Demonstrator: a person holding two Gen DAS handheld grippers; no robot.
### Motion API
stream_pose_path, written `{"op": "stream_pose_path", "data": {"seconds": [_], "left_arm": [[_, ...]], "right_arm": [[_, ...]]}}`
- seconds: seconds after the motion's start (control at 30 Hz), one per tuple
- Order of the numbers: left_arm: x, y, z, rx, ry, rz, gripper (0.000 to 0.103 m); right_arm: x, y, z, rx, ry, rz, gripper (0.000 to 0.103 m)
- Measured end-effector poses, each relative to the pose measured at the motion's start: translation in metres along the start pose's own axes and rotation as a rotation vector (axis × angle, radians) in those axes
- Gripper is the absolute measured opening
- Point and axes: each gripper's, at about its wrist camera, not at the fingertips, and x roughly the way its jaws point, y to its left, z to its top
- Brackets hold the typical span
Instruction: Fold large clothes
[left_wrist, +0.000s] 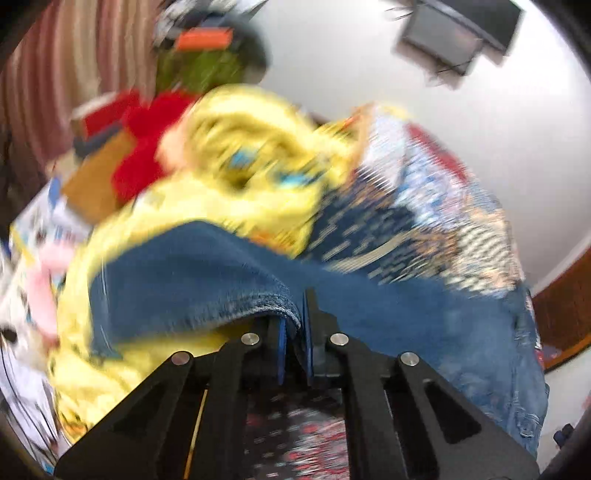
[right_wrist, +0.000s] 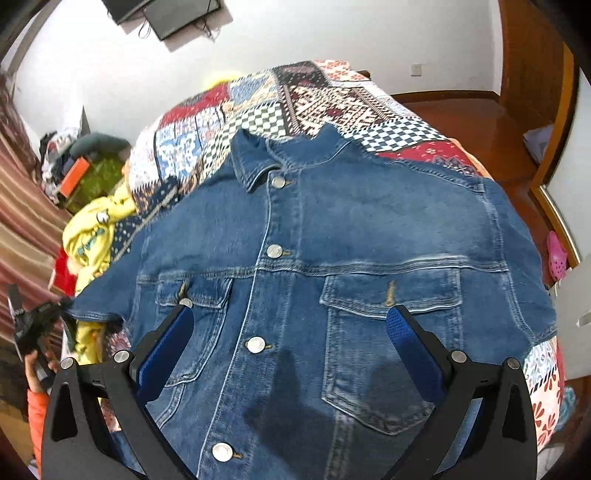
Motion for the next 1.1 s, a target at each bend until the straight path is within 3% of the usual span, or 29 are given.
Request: {"op": "stream_pose_path", "data": {"seconds": [0.07, 0.13, 0.3, 0.43, 0.57, 0.7, 0.87, 0.97, 1.1], "left_arm": [[-0.013, -0.030, 0.012, 0.068, -0.046, -0.031, 0.006], [-0.027, -0.076, 0.016, 0.161, -0.076, -0.116, 0.006], [-0.034, -0.172, -0.020, 0.343, -0.010, -0.286, 0.006], [-0.018, -0.243, -0.080, 0.482, 0.131, -0.395, 0.005], [0.014, -0.287, -0.140, 0.597, 0.295, -0.368, 0.005], [0.032, -0.293, -0.180, 0.640, 0.392, -0.297, 0.009], [0.026, -0.268, -0.177, 0.529, 0.470, -0.383, 0.038], [0.003, -0.241, -0.163, 0.456, 0.449, -0.425, 0.049], [-0.013, -0.200, -0.130, 0.363, 0.379, -0.423, 0.066]], "right_arm": [[-0.005, -0.006, -0.001, 0.003, -0.008, 0.005, 0.103], [-0.010, -0.012, -0.003, -0.003, -0.014, -0.008, 0.103], [-0.022, -0.031, -0.017, -0.008, -0.033, -0.030, 0.103], [-0.030, -0.046, -0.025, -0.020, -0.032, -0.059, 0.103], [-0.043, -0.067, -0.028, -0.001, -0.032, -0.061, 0.103], [-0.060, -0.083, -0.032, 0.004, -0.060, -0.111, 0.103], [-0.061, -0.097, -0.038, 0.022, -0.041, -0.148, 0.103], [-0.054, -0.099, -0.040, 0.050, -0.028, -0.136, 0.103], [-0.048, -0.088, -0.036, 0.052, -0.028, -0.114, 0.103]]}}
